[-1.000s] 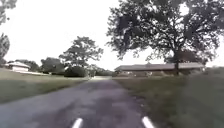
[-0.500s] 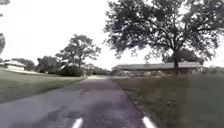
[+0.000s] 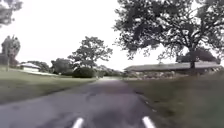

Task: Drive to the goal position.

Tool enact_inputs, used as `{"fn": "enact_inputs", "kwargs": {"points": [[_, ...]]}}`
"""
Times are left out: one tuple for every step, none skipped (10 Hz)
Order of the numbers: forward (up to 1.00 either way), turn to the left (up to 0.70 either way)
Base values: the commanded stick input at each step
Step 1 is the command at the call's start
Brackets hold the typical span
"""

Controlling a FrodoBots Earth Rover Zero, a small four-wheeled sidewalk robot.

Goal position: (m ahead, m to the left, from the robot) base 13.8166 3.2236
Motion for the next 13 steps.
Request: {"fn": "enact_inputs", "kwargs": {"points": [[0.69, 0.03], [0.69, 0.03], [0.69, 0.03], [0.69, 0.04], [0.69, 0.22], [0.69, 0.32], [0.69, 0.24], [0.69, 0.08], [0.69, 0.03], [0.69, 0.03], [0.69, 0.03], [0.69, 0.03], [0.69, 0.08]]}}
